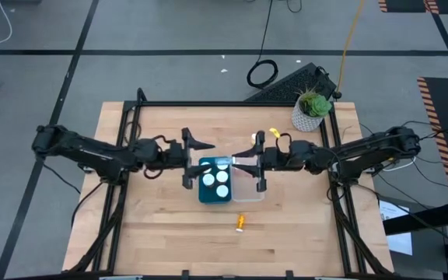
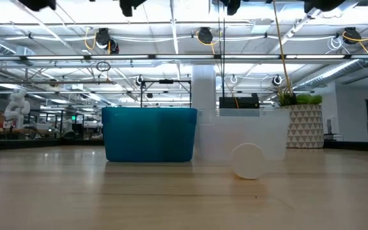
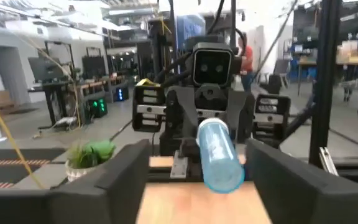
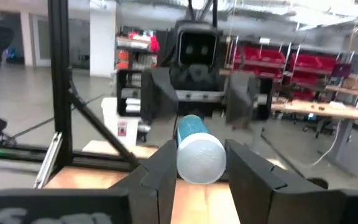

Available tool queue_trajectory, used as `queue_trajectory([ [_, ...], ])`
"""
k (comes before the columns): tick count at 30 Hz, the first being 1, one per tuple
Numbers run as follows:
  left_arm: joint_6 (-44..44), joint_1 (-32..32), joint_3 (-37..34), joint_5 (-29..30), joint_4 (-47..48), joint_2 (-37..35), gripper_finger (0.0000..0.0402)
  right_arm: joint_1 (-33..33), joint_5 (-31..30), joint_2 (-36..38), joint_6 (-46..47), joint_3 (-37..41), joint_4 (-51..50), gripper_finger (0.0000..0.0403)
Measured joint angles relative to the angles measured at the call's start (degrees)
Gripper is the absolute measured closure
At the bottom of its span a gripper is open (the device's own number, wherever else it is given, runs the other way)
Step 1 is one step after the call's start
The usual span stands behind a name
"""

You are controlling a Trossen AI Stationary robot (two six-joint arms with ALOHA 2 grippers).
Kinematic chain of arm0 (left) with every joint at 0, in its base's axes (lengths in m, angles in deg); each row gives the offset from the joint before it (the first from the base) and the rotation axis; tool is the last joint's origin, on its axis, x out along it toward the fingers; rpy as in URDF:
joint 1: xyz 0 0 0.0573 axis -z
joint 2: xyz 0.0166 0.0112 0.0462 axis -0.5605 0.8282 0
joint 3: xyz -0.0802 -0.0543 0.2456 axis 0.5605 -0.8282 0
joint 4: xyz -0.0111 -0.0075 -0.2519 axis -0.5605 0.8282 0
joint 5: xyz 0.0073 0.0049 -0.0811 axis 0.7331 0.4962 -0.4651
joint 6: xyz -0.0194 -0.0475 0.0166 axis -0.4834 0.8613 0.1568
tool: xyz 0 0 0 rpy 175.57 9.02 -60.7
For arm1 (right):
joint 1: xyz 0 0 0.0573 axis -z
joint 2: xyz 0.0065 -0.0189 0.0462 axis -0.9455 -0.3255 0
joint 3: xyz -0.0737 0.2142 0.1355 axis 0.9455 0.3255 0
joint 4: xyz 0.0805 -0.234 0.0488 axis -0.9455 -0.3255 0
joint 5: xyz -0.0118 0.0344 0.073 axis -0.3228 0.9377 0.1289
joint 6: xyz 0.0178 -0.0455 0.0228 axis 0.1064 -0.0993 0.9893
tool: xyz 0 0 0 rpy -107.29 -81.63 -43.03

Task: Pick and place medicine bottles into bin by pill shape (circle, oval)
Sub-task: Put the small blue pill bottle into the transparent bin

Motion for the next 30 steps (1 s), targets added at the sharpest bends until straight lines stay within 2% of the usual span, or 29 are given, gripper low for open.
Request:
queue_trajectory([
  [3, 0.27, 0.73, 0.00, 1.93, 9.37, -5.40, 0.0085, -0.02, 0.03, 1.00, 1.96, -3.51, -9.40, 0.0287],
  [6, 1.80, 0.90, 0.06, 5.52, 17.48, -9.80, 0.0062, 0.39, -0.07, 1.00, 5.96, -8.88, -21.53, 0.0287],
  [10, 4.59, 0.91, 0.06, 9.89, 26.61, -13.74, 0.0064, 0.79, -1.59, -0.23, 8.73, -16.04, -38.70, 0.0287],
  [14, 6.21, 0.92, 0.06, 13.87, 32.55, -14.87, 0.0083, 1.03, -1.65, -2.23, 11.42, -20.92, -50.52, 0.0287],
  [22, 7.22, 0.57, 0.06, 14.98, 33.76, -14.15, 0.0112, 1.22, -1.23, -10.38, 15.72, -27.19, -67.61, 0.0287],
  [30, 8.66, 0.59, 0.06, 14.98, 34.10, -13.95, 0.0117, 1.74, 0.41, -15.89, 16.14, -28.34, -75.97, 0.0287],
])
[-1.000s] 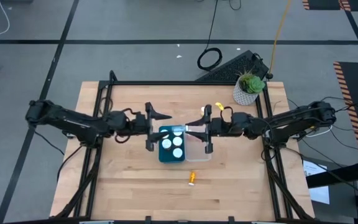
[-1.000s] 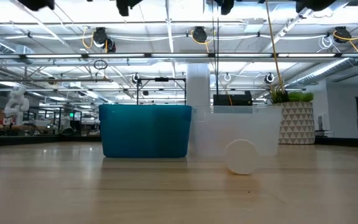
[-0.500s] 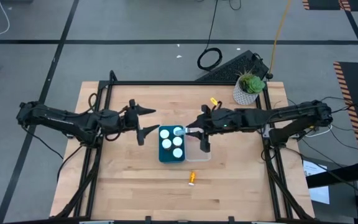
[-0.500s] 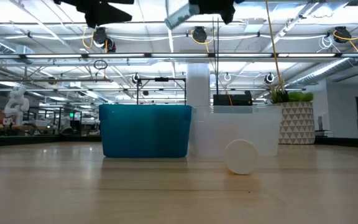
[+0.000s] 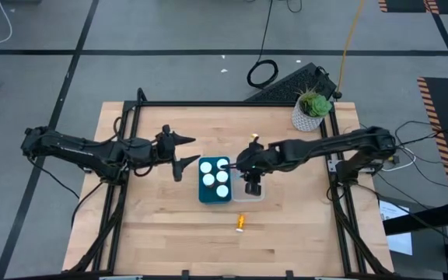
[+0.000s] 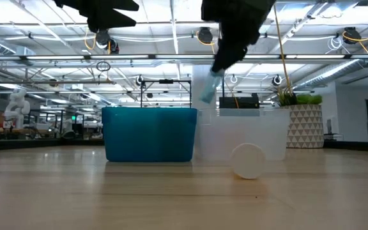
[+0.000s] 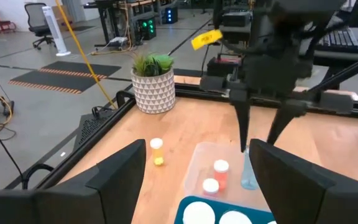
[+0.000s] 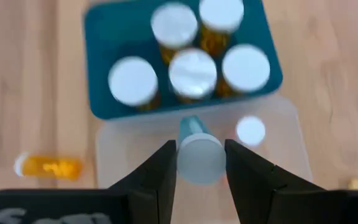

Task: Pick and place medicine bottles into bin by pill shape (circle, oval)
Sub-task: Put the small blue pill bottle into the transparent bin

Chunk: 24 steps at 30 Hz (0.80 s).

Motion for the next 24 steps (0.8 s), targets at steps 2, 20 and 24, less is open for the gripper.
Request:
queue_trajectory([
  [2, 0.18, 0.02, 0.00, 0.00, 0.27, 0.02, 0.0117, 0.29, 0.21, -0.92, 0.02, 0.00, -1.20, 0.0287],
  [20, 0.16, 0.17, 0.00, -0.04, 0.20, 0.01, 0.0117, 3.48, 2.80, -11.19, -3.36, 0.00, 1.14, 0.0286],
  [24, 0.14, 0.17, 0.00, -0.04, 0.19, 0.01, 0.0117, 3.50, 2.80, -11.17, -3.68, 0.00, 1.53, 0.0286],
])
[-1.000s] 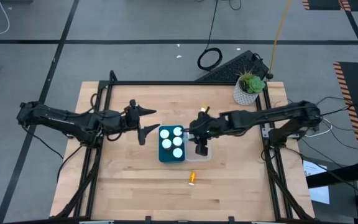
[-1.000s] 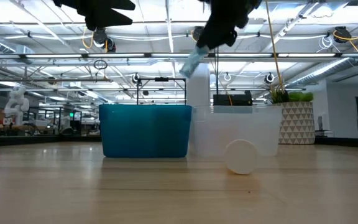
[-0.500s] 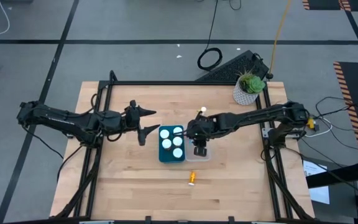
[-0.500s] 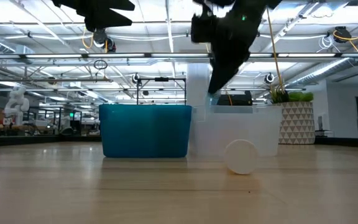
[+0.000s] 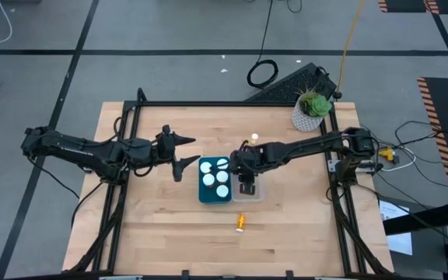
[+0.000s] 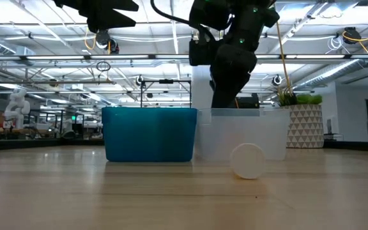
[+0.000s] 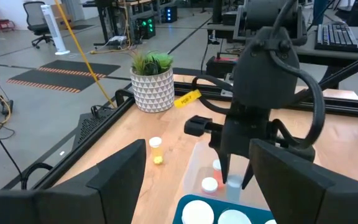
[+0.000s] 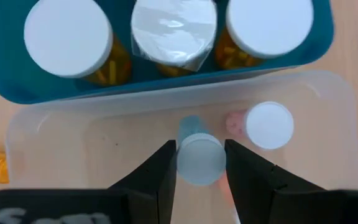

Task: Pick and place medicine bottles into bin by pill shape (circle, oval)
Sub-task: Put the small blue pill bottle into the transparent bin, then put the small yellow pill bottle into the transparent bin

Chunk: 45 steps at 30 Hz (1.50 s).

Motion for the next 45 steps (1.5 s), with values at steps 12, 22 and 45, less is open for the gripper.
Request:
queue_trajectory([
  [12, -0.11, 0.00, 0.00, -0.02, -0.08, -0.01, 0.0117, -0.02, 0.02, 0.00, -0.82, 0.00, 0.56, 0.0285],
  [22, -0.11, -0.02, 0.00, -0.04, -0.10, -0.01, 0.0117, -0.02, 0.07, 0.00, -0.99, 0.00, 1.33, 0.0227],
  [45, -0.07, 0.02, 0.00, -0.10, -0.12, -0.01, 0.0117, 8.96, -9.25, 13.66, -4.36, 0.02, 1.21, 0.0206],
])
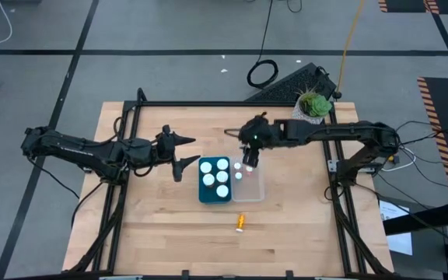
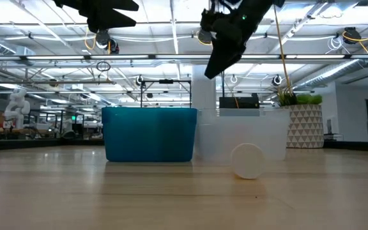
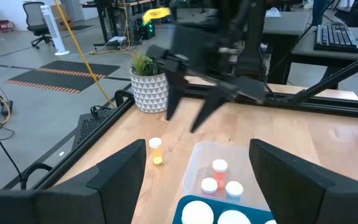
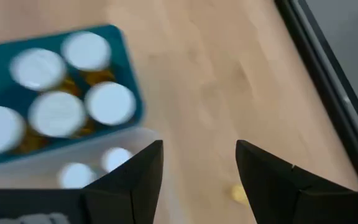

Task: Pick and place medicine bottles into bin by pill shape (circle, oval)
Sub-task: Put the small yellow pill bottle into the transparent bin

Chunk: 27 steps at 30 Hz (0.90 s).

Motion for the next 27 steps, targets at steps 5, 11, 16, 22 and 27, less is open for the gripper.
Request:
queue_trajectory([
  [5, 0.00, -0.02, 0.00, 0.00, 0.02, 0.01, 0.0117, 5.26, 1.36, -0.04, -1.24, 0.56, -1.84, 0.0206],
  [11, -0.04, -0.04, 0.00, -0.01, 0.13, 0.02, 0.0117, 10.25, 4.90, 0.00, -2.17, 2.58, -1.11, 0.0206],
  [16, -0.33, -0.04, 0.00, -0.73, 0.13, 0.01, 0.0117, 13.25, 7.83, -0.04, -2.67, 6.09, 0.02, 0.0206],
  [22, -0.33, -0.04, 0.00, -0.73, 0.11, 0.00, 0.0117, 15.06, 7.78, -0.04, -5.34, 10.34, 5.37, 0.0191],
  [27, -0.35, -0.04, 0.00, -0.73, 0.09, 0.00, 0.0117, 16.04, 9.90, -0.18, -7.05, 12.37, 9.49, 0.0160],
])
